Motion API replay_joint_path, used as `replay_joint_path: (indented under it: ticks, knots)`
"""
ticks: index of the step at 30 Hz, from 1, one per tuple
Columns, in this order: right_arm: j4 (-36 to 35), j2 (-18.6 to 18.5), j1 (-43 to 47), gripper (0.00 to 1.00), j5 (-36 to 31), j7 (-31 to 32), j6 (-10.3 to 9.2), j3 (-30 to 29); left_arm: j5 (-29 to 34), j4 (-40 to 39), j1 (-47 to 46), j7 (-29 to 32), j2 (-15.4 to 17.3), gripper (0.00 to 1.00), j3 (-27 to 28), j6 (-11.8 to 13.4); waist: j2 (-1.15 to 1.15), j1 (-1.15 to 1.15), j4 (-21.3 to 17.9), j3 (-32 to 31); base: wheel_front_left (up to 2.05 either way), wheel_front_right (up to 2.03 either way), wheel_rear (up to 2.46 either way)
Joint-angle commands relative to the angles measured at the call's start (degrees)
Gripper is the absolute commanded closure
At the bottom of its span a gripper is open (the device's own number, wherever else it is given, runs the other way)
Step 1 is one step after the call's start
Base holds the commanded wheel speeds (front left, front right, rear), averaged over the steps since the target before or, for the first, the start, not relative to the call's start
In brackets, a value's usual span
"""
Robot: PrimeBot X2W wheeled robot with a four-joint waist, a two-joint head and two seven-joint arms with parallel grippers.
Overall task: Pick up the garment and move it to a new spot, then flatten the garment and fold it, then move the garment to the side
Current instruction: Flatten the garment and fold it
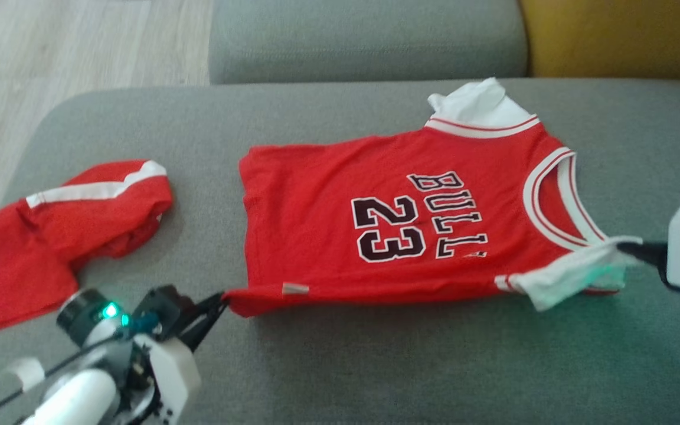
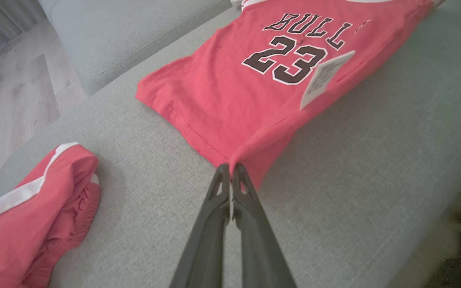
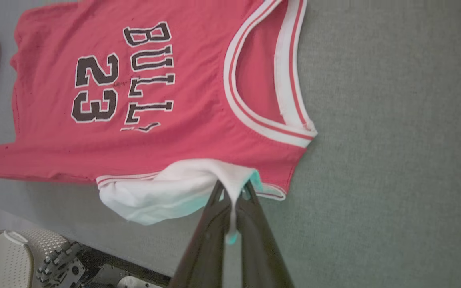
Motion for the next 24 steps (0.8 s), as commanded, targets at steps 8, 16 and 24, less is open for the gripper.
replay_joint_path:
  ticks: [8,16,24]
  knots:
    - [2.8,0.8,-10.2,1.0,-3.6,-3.9,-0.04,-1.7,1.0,4.0,-12.2,-1.1,-1.3,1.0,0.5,-0.7,0.0,0.0,1.7,5.7,0.0,0.0,0.0]
    - [6.0,1.2,-14.7,1.0,-5.1,-7.2,-0.04,-0.3,1.2,9.8,-18.1,-3.6,-4.3,1.0,-1.5,-0.9,0.0,0.0,2.4,9.3,0.0,0.0,0.0]
    - [12.5,2.8,-17.8,0.0,-8.1,-11.1,-0.04,-1.9,1.4,16.8,-21.7,-6.5,-7.5,0.0,-1.8,0.0,0.0,0.0,1.9,11.3,0.0,0.0,0.0]
